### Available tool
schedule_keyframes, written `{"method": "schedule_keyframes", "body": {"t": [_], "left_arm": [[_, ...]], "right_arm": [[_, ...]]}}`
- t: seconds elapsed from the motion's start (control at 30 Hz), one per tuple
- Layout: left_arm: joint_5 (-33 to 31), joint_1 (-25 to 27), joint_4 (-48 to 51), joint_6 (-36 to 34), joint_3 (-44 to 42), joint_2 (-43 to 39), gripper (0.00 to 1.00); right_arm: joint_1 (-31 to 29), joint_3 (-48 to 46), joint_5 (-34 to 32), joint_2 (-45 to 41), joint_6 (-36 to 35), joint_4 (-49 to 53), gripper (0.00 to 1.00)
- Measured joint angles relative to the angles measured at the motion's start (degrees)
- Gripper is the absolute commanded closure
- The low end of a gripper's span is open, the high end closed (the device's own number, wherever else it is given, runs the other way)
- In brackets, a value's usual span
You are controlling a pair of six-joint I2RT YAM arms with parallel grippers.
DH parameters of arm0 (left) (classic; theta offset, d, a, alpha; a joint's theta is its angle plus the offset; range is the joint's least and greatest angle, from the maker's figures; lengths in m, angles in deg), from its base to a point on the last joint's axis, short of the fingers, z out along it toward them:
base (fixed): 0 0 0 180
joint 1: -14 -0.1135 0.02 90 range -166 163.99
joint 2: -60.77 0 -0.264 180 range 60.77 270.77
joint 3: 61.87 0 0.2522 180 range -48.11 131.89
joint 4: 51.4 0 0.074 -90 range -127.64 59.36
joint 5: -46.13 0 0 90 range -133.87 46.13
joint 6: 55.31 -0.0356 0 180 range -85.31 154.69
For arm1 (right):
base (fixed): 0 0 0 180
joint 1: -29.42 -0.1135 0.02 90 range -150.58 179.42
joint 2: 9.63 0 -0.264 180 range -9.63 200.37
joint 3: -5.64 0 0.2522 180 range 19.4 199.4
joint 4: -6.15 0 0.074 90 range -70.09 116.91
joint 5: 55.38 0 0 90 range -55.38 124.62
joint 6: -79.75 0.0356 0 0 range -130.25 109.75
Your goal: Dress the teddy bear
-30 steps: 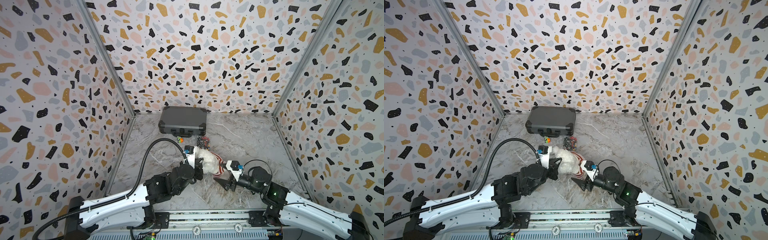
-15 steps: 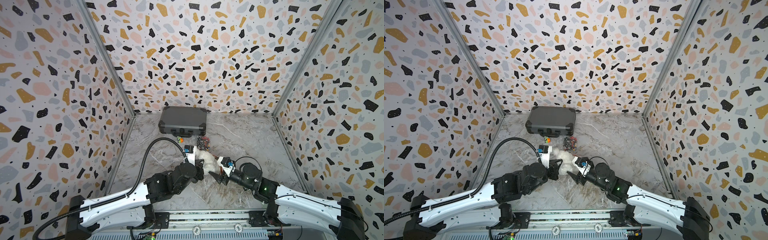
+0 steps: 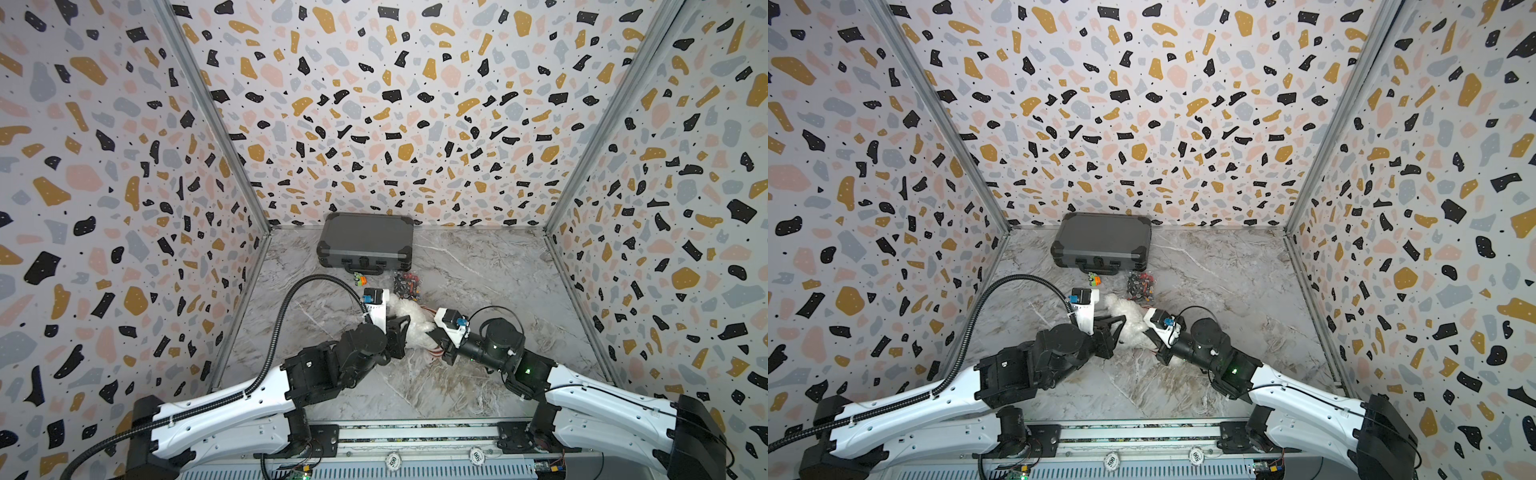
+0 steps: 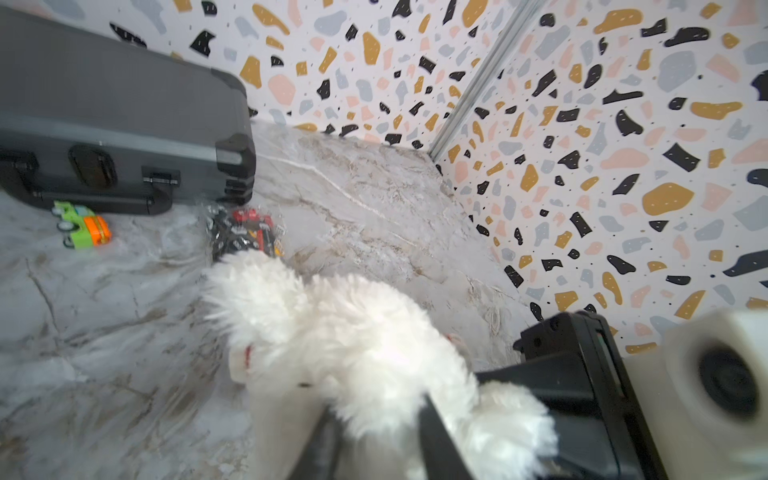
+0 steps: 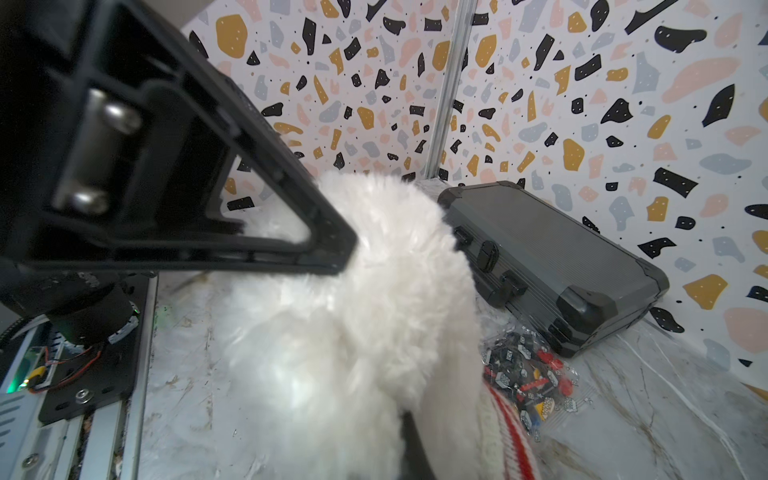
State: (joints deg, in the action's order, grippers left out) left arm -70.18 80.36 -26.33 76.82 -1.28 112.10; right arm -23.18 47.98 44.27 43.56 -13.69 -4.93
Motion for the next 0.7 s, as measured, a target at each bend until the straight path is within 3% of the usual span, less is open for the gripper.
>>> {"method": "schedule_keyframes", "body": {"t": [0.07, 0.2, 0.47, 0.7], "left_arm": [[2.45, -1.25, -1.46, -1.14, -1.25, -2.71, 0.42], [6.91, -2.69, -4.44, -3.61, -2.62, -6.21, 0.32], [13.11, -2.78, -10.1, -8.94, -3.28, -11.85, 0.29], [14.99, -2.84, -13.64, -11.74, -4.61, -17.18, 0.29]], "right_arm": [[3.17, 0.07, 4.94, -1.38, 0.0, 0.66, 1.0], [7.67, 2.03, 14.43, -1.86, 0.66, 2.49, 1.0], [18.95, 3.85, 35.36, -1.84, 9.16, -1.03, 1.0], [21.64, 6.21, 47.78, -1.88, 15.5, -5.35, 1.0]]}}
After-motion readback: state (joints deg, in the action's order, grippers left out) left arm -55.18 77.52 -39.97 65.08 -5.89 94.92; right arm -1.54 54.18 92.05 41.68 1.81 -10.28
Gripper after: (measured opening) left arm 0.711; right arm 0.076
